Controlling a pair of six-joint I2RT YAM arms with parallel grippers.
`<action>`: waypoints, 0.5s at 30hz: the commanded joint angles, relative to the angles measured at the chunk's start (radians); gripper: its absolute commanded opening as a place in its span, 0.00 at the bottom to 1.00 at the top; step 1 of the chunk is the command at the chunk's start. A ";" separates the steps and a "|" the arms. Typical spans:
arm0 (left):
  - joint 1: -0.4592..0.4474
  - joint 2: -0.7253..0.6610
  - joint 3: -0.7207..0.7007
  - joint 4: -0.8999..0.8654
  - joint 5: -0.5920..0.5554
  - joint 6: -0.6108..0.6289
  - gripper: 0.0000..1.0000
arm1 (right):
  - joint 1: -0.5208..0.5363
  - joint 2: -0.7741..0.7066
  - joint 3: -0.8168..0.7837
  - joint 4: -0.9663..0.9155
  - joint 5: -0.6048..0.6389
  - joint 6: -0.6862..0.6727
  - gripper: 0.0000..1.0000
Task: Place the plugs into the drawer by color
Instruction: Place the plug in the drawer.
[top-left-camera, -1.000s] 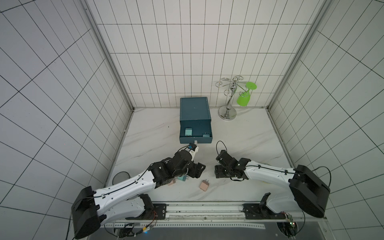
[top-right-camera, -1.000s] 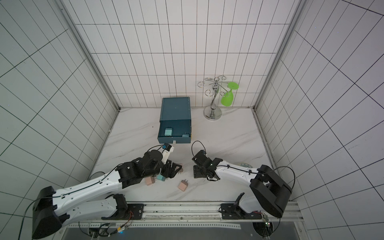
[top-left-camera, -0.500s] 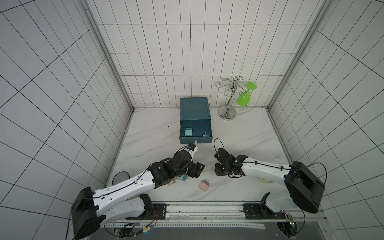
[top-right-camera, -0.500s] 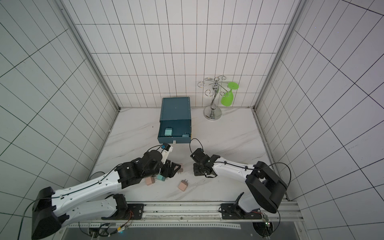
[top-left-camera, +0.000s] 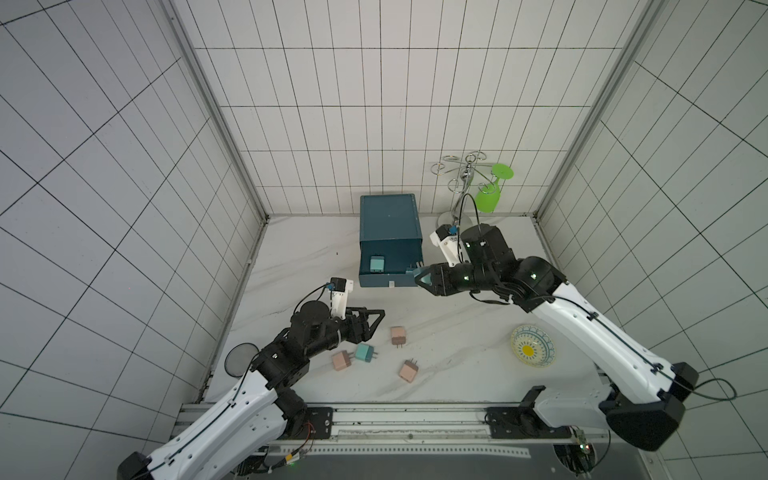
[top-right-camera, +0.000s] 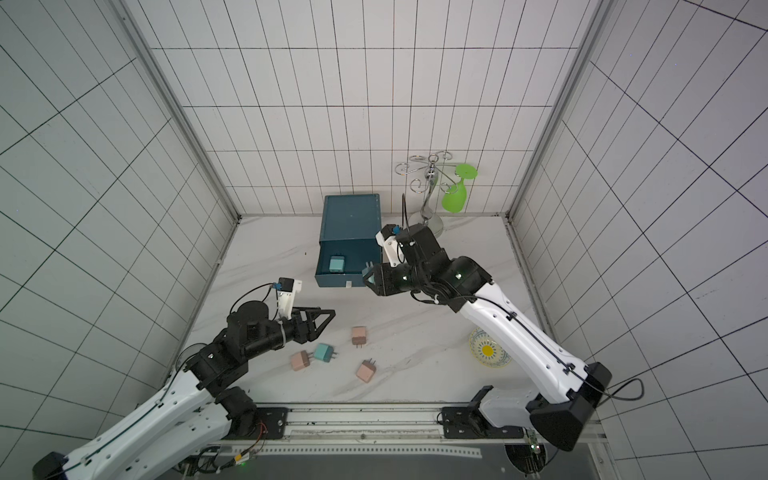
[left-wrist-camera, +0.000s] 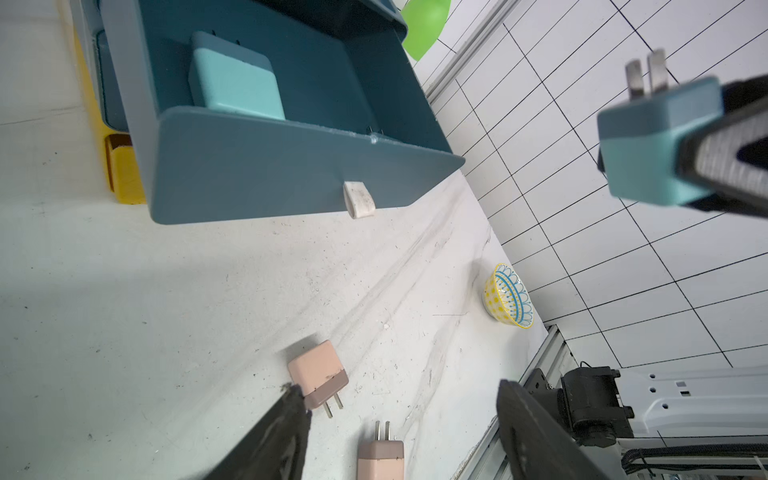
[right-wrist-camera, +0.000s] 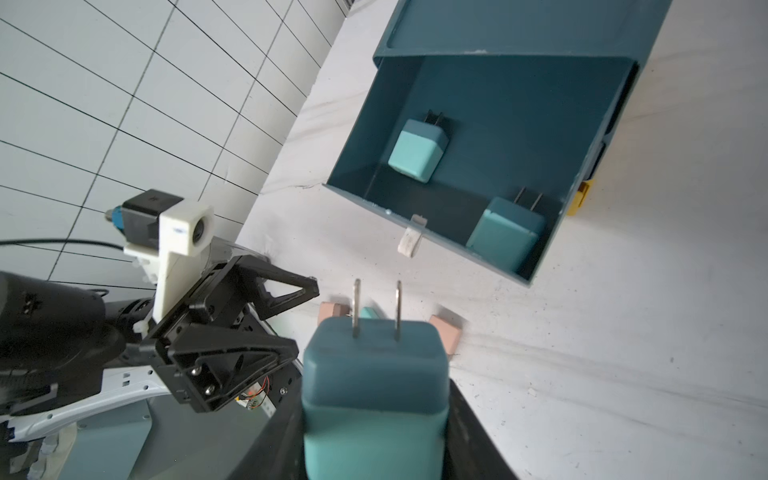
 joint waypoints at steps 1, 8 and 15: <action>0.010 0.030 0.010 -0.016 -0.019 0.004 0.75 | -0.022 0.160 0.170 -0.169 0.009 -0.091 0.21; 0.014 0.071 0.014 -0.035 -0.052 -0.002 0.78 | -0.019 0.424 0.433 -0.259 0.123 -0.126 0.20; 0.018 0.117 0.035 -0.100 -0.142 0.004 0.80 | -0.004 0.614 0.616 -0.306 0.080 -0.143 0.19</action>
